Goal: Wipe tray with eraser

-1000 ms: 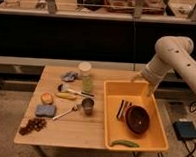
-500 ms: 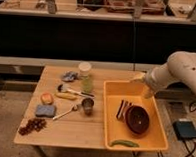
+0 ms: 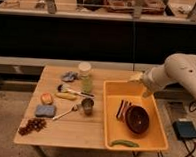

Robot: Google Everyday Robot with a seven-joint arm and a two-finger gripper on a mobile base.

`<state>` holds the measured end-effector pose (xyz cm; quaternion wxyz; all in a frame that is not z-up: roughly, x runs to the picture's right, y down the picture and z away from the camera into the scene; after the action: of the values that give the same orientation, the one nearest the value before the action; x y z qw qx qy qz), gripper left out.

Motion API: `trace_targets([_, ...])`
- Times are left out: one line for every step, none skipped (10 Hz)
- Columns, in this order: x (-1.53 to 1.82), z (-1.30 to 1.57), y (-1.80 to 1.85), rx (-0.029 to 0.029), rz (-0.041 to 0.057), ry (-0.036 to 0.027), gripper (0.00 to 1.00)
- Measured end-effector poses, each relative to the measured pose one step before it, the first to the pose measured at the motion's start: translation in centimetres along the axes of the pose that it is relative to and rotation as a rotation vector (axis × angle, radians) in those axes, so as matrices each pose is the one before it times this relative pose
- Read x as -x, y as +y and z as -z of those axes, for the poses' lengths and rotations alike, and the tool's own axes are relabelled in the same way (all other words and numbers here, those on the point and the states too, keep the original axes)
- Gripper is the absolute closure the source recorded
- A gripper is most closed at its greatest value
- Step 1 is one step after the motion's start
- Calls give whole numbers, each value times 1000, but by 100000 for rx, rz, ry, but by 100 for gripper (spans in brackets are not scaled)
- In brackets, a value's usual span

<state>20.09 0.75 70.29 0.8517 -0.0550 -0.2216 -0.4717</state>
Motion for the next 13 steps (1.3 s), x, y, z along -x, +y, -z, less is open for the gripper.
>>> trace_targets([-710, -1317, -1436, -154, 12358, 1603, 35])
trace_targets([-612, -1220, -868, -7, 10319, 1559, 35])
trace_targets([-362, -1592, -559, 1110, 10254, 2048, 35])
trace_targets([27, -1247, 1, 2845, 6222, 1521, 35])
trace_targets([98, -873, 37, 1676, 2739, -127, 35])
trace_targets([-214, -1342, 472, 3355, 2248, -1191, 35])
trace_targets([-190, -1628, 337, 3910, 1917, -2366, 35])
trace_targets([-192, -458, 430, 2577, 958, -960, 35])
trace_targets([-107, -560, 398, 2318, 1451, -1257, 35])
trace_targets([-127, -587, 395, 217, 3169, -1981, 35])
trace_targets([197, -814, 573, -857, 2491, -2047, 35])
trace_targets([380, -941, 738, -226, 1821, -1986, 35])
trace_targets([816, -1280, 677, -159, 2050, -2580, 35])
